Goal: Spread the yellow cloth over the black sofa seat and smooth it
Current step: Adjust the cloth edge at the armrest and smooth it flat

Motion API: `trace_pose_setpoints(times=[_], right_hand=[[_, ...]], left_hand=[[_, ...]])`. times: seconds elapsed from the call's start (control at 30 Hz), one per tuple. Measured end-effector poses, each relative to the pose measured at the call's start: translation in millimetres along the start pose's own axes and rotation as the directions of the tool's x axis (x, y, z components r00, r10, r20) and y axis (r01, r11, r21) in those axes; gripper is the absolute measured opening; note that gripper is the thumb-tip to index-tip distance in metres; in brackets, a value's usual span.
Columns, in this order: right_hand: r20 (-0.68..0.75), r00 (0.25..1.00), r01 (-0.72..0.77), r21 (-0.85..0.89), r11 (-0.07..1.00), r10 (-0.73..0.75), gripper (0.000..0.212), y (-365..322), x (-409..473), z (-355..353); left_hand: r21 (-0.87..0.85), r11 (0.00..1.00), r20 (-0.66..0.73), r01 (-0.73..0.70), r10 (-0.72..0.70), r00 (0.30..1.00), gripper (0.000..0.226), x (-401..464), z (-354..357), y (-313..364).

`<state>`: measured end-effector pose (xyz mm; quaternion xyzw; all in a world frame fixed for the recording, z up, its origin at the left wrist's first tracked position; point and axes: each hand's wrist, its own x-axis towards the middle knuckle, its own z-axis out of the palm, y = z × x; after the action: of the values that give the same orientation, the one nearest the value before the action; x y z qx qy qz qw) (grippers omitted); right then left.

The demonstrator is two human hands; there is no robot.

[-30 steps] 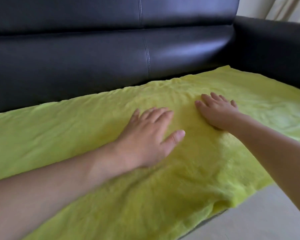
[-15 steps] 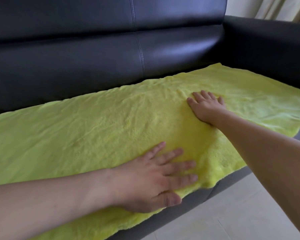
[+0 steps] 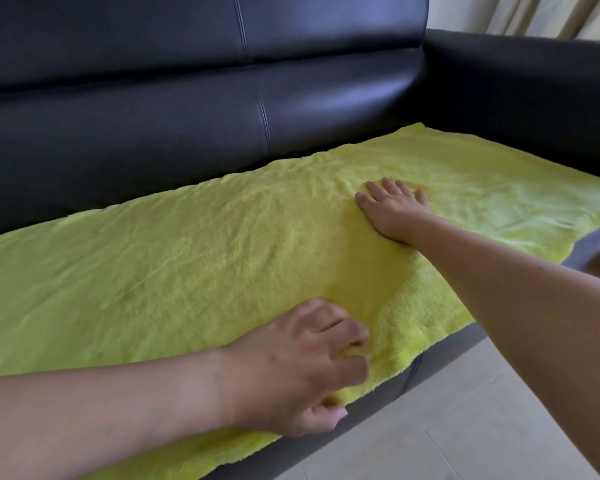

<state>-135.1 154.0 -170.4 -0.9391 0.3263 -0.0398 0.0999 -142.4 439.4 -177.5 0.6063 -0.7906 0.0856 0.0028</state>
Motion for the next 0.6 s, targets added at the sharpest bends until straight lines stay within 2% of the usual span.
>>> trace_pose_setpoints(times=[0.07, 0.13, 0.17, 0.23, 0.3, 0.33, 0.4, 0.47, 0.5, 0.6], right_hand=[[0.003, 1.0, 0.002, -0.003, 1.0, -0.002, 0.066, 0, 0, 0], [0.013, 1.0, 0.003, 0.004, 1.0, -0.003, 0.065, 2, 1, 1], [0.01, 1.0, 0.008, 0.016, 1.0, -0.008, 0.065, 2, 3, 0], [-0.017, 1.0, 0.019, 0.065, 0.998, -0.018, 0.063, 4, 5, -1], [-0.087, 0.996, 0.014, 0.095, 0.995, -0.006, 0.06, 7, 5, -3], [-0.12, 0.993, -0.004, 0.083, 0.997, 0.014, 0.059, 11, 5, -5], [-0.139, 0.988, -0.057, 0.026, 0.998, 0.06, 0.06, 21, 5, -8], [-0.134, 0.985, -0.114, -0.019, 0.993, 0.111, 0.063, 39, 8, -14], [-0.133, 0.981, -0.144, -0.027, 0.989, 0.139, 0.064, 49, 13, -18], [-0.112, 0.969, -0.227, -0.073, 0.971, 0.218, 0.066, 80, 23, -26]], left_hand=[[-0.026, 0.994, 0.054, -0.102, 0.103, 0.993, 0.015, 0, -5, 0], [-0.143, 0.976, 0.077, -0.165, 0.177, 0.981, 0.012, 2, -12, -2], [-0.206, 0.973, 0.062, -0.105, 0.12, 0.991, 0.018, 5, -16, -6], [-0.248, 0.954, 0.082, 0.17, -0.154, 0.985, 0.044, 14, -18, -17], [-0.129, 0.893, 0.204, 0.43, -0.401, 0.893, 0.06, 19, -13, -33], [-0.067, 0.871, 0.259, 0.487, -0.456, 0.851, 0.065, 21, -10, -40], [-0.014, 0.86, 0.302, 0.51, -0.482, 0.822, 0.07, 22, -7, -52], [-0.01, 0.822, 0.237, 0.569, -0.551, 0.8, 0.073, 28, -8, -71], [-0.017, 0.781, 0.219, 0.625, -0.607, 0.764, 0.072, 33, -8, -83], [-0.034, 0.685, 0.31, 0.728, -0.685, 0.659, 0.067, 52, -4, -108]])
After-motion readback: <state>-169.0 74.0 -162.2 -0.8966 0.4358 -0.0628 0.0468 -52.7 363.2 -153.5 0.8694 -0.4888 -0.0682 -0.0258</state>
